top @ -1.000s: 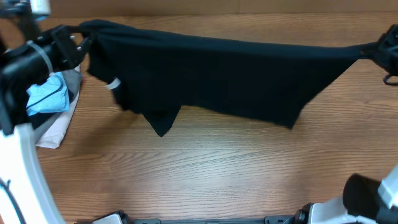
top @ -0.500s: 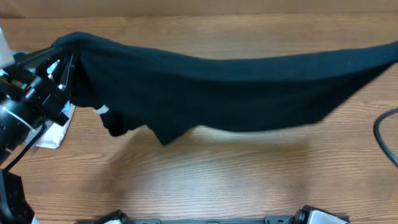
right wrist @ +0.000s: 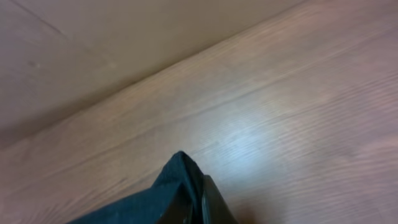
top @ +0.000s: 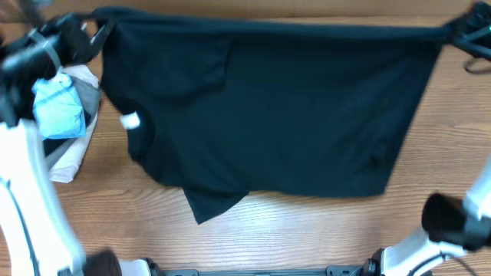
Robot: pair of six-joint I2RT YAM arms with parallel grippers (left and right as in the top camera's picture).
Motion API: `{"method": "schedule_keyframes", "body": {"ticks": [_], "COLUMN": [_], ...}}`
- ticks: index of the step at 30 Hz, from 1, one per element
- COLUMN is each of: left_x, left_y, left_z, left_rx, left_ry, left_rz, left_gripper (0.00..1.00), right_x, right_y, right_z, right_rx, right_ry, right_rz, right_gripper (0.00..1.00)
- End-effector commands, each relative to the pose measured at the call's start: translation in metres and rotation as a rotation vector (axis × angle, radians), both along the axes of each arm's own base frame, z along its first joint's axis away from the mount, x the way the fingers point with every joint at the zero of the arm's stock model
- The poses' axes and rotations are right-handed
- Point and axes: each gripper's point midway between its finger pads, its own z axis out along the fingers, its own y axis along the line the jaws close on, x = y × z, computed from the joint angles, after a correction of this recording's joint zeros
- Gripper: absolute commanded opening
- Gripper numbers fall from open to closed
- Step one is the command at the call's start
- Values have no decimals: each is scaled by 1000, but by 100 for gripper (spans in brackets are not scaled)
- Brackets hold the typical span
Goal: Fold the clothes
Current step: 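Lift the shirt with both grippers and lay it flat toward the back, then release the shirt and move the left gripper to its front-left corner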
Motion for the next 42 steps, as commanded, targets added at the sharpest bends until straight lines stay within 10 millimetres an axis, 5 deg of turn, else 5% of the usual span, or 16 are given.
{"method": "schedule_keyframes", "body": {"ticks": [1, 4, 6, 7, 9, 12, 14, 17, 22, 23, 24, 25, 26, 31, 36, 42], "left_x": [63, 95, 105, 101, 84, 57, 43, 37, 24, 15, 11, 8, 4, -44, -100, -141], "left_y": [6, 15, 26, 35, 47, 51, 48, 27, -1, -15, -24, -46, -58, -100, -101, -75], "left_z": [-33, -22, 21, 65, 119, 163, 164, 105, -67, -112, -131, -177, -202, -321, -358, -369], "left_rx": [-85, -139, -151, -124, -80, -23, 27, 107, 334, 381, 397, 414, 416, 449, 460, 505], "left_ry": [53, 10, -105, -220, -360, -473, -457, -248, 362, 535, 600, 731, 805, 1200, 1409, 1464], "left_rz": [22, 42, 60, 94, 146, 167, 167, 106, 58, -3, -45, -147, -192, -392, -487, -408], "left_gripper": [4, 4, 4, 4, 4, 4, 4, 4, 4, 4, 4, 4, 4, 4, 4, 4], "right_x": [46, 71, 77, 69, 52, 33, 25, 20, 16, 12, 9, -1, -9, -62, -115, -164], "right_y": [-2, 8, 13, 13, 8, 2, -2, -11, -24, -23, -22, -20, -20, -25, -29, -51], "right_z": [-12, 20, 72, 115, 157, 183, 180, 135, 17, -19, -40, -83, -112, -216, -265, -281], "right_rx": [-6, 18, 16, 19, 10, -16, -36, -70, -64, -43, -30, -6, 6, 1, 33, 55], "right_ry": [-56, -217, -398, -518, -620, -676, -647, -470, -44, 87, 163, 324, 433, 822, 1053, 1212], "right_rz": [-18, -4, 11, -3, -25, -37, -45, -76, -117, -112, -107, -90, -92, -115, -180, -313], "right_gripper": [4, 4, 4, 4, 4, 4, 4, 4, 4, 4, 4, 4, 4, 4, 4, 4]}}
